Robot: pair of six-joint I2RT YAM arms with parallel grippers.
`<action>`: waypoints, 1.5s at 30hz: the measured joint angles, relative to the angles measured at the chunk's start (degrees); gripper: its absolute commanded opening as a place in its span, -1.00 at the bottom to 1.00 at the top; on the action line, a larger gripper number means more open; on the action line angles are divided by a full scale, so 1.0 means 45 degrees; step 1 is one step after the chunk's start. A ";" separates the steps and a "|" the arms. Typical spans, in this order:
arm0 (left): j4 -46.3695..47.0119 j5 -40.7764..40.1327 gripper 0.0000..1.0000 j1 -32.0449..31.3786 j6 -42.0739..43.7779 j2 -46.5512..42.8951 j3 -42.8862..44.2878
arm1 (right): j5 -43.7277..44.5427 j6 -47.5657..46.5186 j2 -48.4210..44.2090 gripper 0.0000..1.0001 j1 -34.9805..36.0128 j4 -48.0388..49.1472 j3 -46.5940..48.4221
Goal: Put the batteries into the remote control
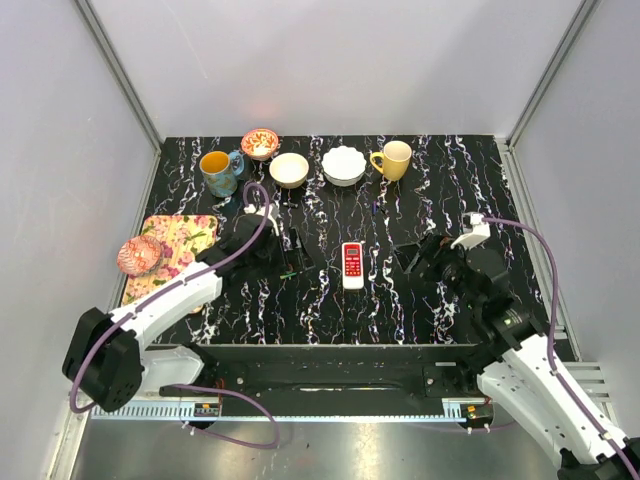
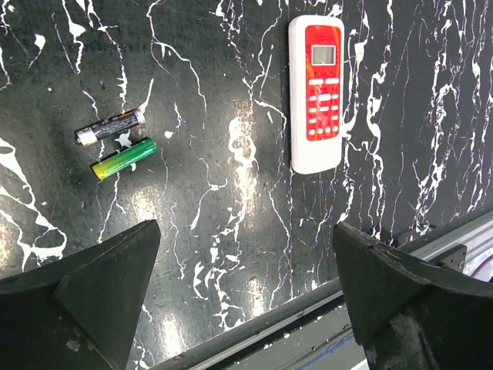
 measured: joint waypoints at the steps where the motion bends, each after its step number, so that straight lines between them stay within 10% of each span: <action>1: 0.0015 0.0000 0.98 -0.0053 0.0000 0.0087 0.0024 | -0.0131 0.0039 -0.0073 0.96 0.0000 0.0083 -0.0039; 10: -0.0228 -0.1637 0.98 -0.1977 0.0029 0.2147 0.1933 | 0.0228 0.0058 0.3458 1.00 0.0000 -0.2244 0.2079; 22: -0.2409 -0.4323 0.88 -0.3463 0.0321 0.8655 0.7737 | 0.0559 -0.0015 0.2837 0.99 0.0000 -0.3662 0.2550; 45: -0.4109 -0.5095 0.90 -0.3687 0.0019 1.2080 1.0953 | -0.0063 0.0257 0.2744 0.99 0.0000 -0.3847 0.2302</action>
